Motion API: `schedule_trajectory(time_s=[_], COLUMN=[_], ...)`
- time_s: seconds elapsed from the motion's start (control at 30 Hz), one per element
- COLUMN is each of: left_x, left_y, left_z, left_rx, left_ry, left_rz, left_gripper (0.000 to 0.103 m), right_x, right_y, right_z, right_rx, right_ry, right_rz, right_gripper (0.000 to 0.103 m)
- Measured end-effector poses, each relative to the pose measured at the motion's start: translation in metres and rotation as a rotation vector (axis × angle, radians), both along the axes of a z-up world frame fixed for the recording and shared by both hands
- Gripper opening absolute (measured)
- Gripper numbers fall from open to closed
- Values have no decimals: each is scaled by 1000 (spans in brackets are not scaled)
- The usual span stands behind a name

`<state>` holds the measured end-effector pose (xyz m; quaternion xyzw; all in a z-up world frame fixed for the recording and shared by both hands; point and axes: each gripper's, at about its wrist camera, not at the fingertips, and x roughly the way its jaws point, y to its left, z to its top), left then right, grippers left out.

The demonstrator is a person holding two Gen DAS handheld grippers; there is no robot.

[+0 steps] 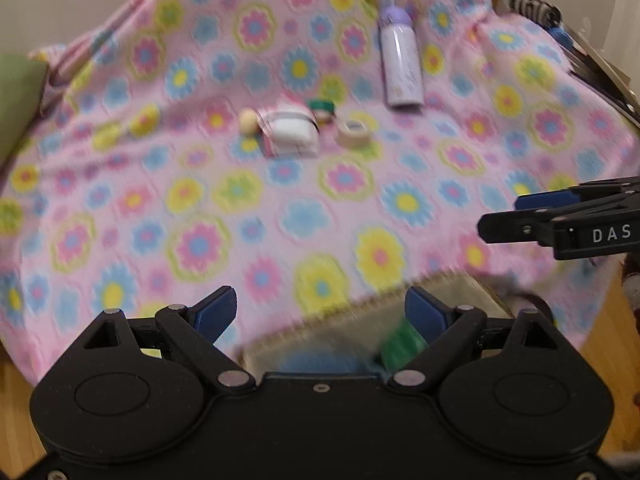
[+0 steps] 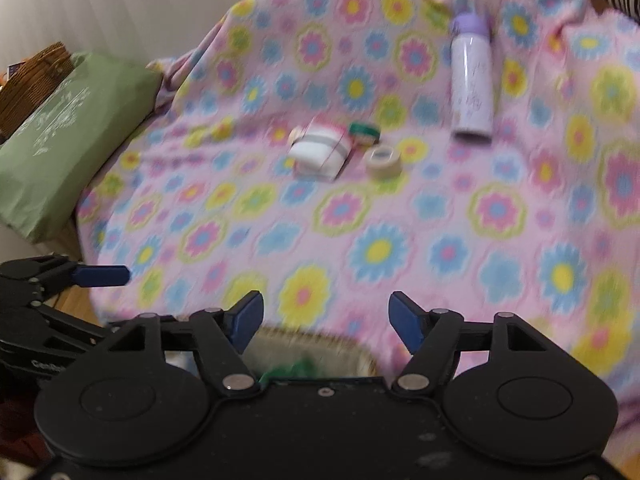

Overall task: Organize soft objects
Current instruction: 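Move the left tool toward the white cloth pouch while the right tool approaches the beige tape roll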

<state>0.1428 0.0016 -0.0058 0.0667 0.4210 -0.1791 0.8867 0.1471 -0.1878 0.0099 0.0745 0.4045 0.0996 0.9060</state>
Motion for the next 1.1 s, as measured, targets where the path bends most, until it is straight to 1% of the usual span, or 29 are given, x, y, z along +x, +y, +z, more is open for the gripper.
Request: schedule_trajectory(time_s=[0.07,0.23,0.3,0.4,0.43,0.47,0.53,0.57,0.63,0.67,0.73,0.9,1.03,1.1], left_x=[13,57,75,99,107,114,129,134,146,151,158,165,175,178], left_y=[0,2,0,-5,-8,-10,-14,-17,-22,-23,-24,-28,-26,-23], left_z=[-2,-12,-18,-29,-32,-37,-46,-49,-59,-62,-67,-72,-79,-81], left_rx=[4,-6,9,16,23,27,31,39,50,47,21,-5,-10,-17], left_ry=[-37,-115,-151,-187,-194,-203,-219,-226,-231,-227,-212,-227,-216,-214], left_rz=[11,81,111,127,135,140,143,144,142,144,141,139,180,199], left_gripper=[88,88,88,88,88,88,88,88,88,88,88,88,88,88], right_x=[14,56,75,99,107,119,139,147,159,165,176,194,206,214], right_y=[-4,-9,-7,-2,0,-1,-6,-8,-6,-5,-5,-3,5,9], right_z=[-1,-12,-20,-33,-39,-45,-54,-59,-67,-71,-79,-95,-107,-113], right_rx=[-24,-58,-106,-172,-184,-170,-106,-97,-140,-158,-179,-207,-236,-253], right_ry=[-33,-110,-148,-208,-212,-194,-156,-157,-153,-152,-151,-154,-189,-177], right_rz=[-18,-49,-52,-34,-27,-15,-8,-22,-39,-31,-6,6,21,36], right_gripper=[71,72,74,77,78,78,78,78,79,79,79,79,78,78])
